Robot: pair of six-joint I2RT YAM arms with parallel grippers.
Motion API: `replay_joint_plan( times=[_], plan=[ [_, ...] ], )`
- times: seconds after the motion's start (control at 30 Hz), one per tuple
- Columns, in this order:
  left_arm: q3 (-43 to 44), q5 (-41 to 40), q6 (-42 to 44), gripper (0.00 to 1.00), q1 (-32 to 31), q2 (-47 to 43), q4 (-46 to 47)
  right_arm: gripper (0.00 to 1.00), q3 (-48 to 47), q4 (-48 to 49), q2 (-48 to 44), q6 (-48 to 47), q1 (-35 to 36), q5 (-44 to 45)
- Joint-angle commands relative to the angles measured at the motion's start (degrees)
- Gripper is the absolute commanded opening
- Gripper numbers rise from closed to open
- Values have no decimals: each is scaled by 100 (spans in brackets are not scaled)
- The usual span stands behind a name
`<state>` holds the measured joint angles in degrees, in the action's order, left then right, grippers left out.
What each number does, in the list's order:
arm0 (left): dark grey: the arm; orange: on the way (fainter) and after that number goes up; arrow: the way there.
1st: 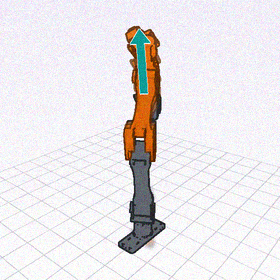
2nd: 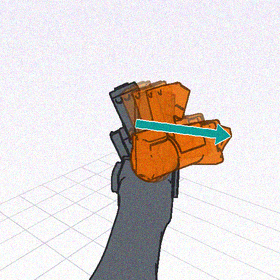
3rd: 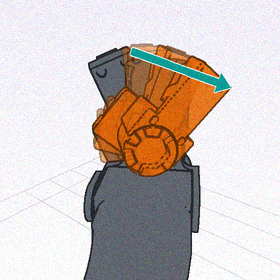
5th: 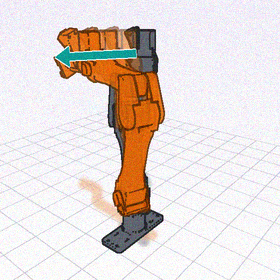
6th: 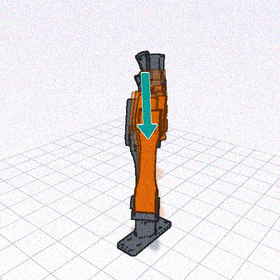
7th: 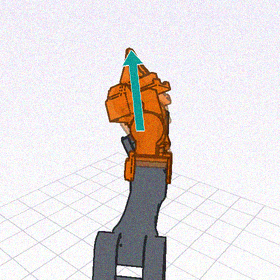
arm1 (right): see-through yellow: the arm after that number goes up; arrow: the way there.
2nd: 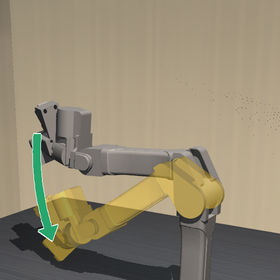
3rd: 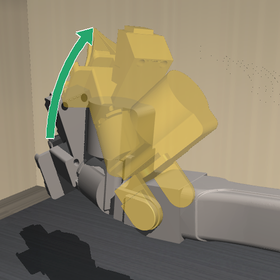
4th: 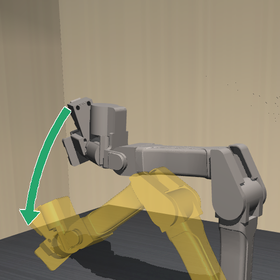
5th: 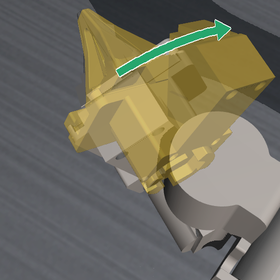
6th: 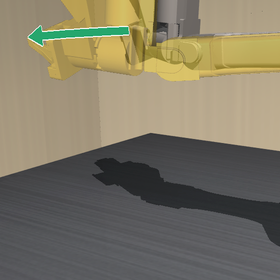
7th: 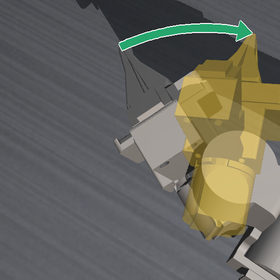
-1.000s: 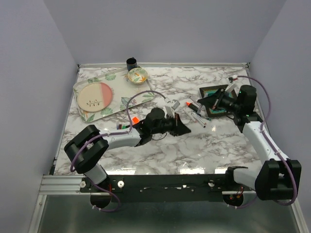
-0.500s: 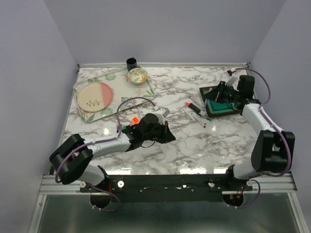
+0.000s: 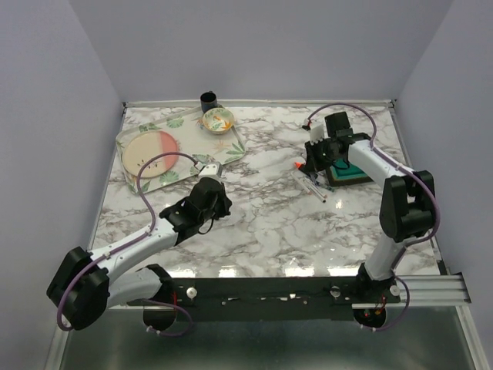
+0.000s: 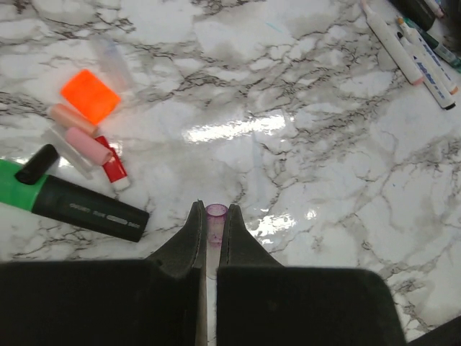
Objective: Open the pen caps
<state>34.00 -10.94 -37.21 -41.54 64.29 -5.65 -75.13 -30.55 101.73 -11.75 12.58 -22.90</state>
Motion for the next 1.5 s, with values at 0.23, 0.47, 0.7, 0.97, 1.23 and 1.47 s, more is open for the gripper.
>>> replay_joint_plan(
  times=[0.23,0.47,0.7,0.97,1.23,1.47],
  plan=[
    [-183,-646,355,0,304,-532,-402,17,-318,-777,663,-908,25,1411],
    [-130,-743,373,0,322,-567,-455,25,-397,-927,822,-970,60,1314],
    [54,-813,443,5,374,-418,-463,33,-441,-1006,866,-996,87,1261],
    [423,-910,566,5,506,47,-428,35,-406,-980,585,-1040,87,1296],
    [766,-1033,698,7,638,742,-288,44,-230,-831,-205,-1181,78,357],
    [1003,-752,742,13,717,1672,-68,45,-160,-786,-479,-1181,87,75]
  ],
)
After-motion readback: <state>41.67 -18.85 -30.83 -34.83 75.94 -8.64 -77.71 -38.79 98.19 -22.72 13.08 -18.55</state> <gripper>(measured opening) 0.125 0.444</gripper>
